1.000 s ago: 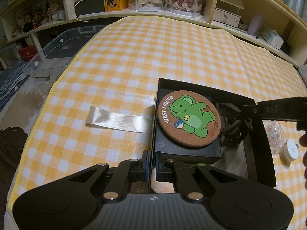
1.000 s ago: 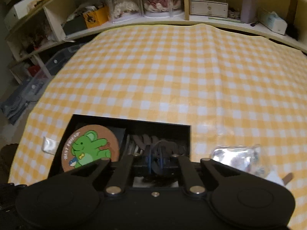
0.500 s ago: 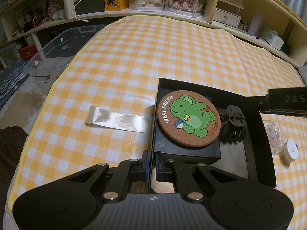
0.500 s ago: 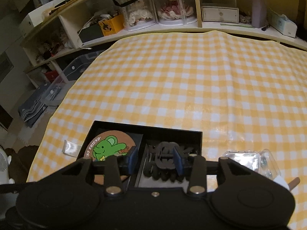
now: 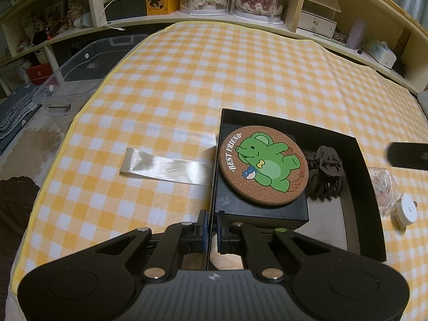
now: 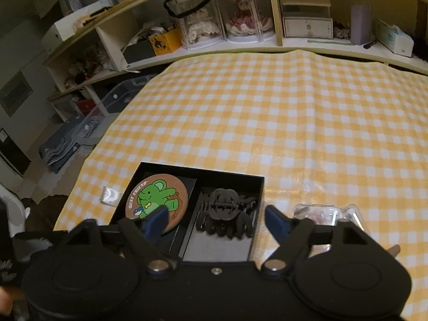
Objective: Organize rigid objects
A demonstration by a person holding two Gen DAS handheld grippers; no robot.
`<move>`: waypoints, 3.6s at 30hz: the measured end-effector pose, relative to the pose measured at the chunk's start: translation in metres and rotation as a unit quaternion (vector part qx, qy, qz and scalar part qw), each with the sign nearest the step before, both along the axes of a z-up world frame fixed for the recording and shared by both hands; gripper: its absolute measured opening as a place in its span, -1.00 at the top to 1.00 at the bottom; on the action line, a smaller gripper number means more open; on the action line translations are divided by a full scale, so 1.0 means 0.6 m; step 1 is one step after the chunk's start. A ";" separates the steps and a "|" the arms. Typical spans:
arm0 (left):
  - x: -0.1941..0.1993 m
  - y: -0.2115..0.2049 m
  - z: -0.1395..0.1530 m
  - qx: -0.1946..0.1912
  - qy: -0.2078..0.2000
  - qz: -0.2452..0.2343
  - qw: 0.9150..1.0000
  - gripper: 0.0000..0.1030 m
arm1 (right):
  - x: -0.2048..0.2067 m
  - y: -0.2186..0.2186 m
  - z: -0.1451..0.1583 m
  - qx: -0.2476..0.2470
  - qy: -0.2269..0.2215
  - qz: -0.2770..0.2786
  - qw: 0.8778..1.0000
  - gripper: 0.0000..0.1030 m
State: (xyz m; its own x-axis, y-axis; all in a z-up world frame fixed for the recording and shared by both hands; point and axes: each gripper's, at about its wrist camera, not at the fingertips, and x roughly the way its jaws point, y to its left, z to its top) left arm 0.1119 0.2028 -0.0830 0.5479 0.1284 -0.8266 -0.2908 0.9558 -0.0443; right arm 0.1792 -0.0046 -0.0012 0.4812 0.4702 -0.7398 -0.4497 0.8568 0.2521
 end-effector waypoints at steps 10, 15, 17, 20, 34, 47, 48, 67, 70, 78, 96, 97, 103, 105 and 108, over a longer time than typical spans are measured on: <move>0.003 -0.006 -0.002 0.012 0.005 -0.003 1.000 0.90 | -0.025 -0.099 0.039 0.024 -0.047 -0.011 0.999 -1.00; 0.004 -0.007 -0.004 0.018 0.010 -0.004 1.000 0.91 | -0.025 -0.157 0.042 0.035 -0.060 -0.045 0.997 -1.00; 0.005 -0.008 -0.004 0.020 0.010 -0.004 1.000 0.92 | -0.025 -0.174 0.037 0.031 -0.066 -0.063 0.995 -1.00; 0.006 -0.011 -0.003 0.026 0.012 -0.005 1.000 0.93 | -0.029 -0.188 0.026 0.008 -0.096 -0.064 0.993 -1.00; 0.002 -0.017 -0.002 0.040 0.015 -0.013 0.999 0.92 | -0.013 -0.170 -0.097 -0.048 -0.095 -0.036 0.994 -1.00; -0.001 -0.019 -0.001 0.048 0.017 -0.015 0.999 0.92 | 0.017 -0.100 -0.182 -0.116 -0.130 0.030 0.984 -1.00; -0.001 -0.019 -0.001 0.048 0.017 -0.015 0.999 0.92 | 0.019 -0.096 -0.187 -0.121 -0.133 0.036 0.983 -1.00; 0.002 -0.021 -0.001 0.046 0.019 -0.020 0.999 0.92 | 0.060 -0.161 -0.201 -0.119 -0.114 -0.022 0.986 -1.00; 0.003 -0.021 -0.001 0.046 0.019 -0.020 0.999 0.92 | 0.068 -0.153 -0.193 -0.116 -0.134 0.008 0.984 -1.00; 0.004 -0.023 0.000 0.050 0.021 -0.025 0.998 0.92 | 0.111 -0.131 -0.182 -0.102 -0.128 0.148 0.975 -1.00; 0.012 -0.024 -0.006 0.058 0.028 -0.032 0.997 0.92 | 0.165 -0.125 -0.208 -0.054 -0.009 0.206 0.977 -0.51; 0.012 -0.024 -0.006 0.059 0.028 -0.032 0.997 0.92 | 0.164 -0.124 -0.207 -0.057 -0.007 0.205 0.977 -0.51; 0.011 -0.023 -0.005 0.054 0.026 -0.031 0.998 0.92 | 0.153 -0.118 -0.206 -0.070 -0.013 0.170 0.983 -0.50; 0.011 -0.022 -0.006 0.050 0.024 -0.030 0.998 0.92 | 0.152 -0.122 -0.199 -0.059 -0.011 0.154 0.986 -0.50; 0.011 -0.021 -0.007 0.048 0.024 -0.029 0.998 0.92 | 0.148 -0.130 -0.178 -0.044 -0.018 0.137 0.989 -0.48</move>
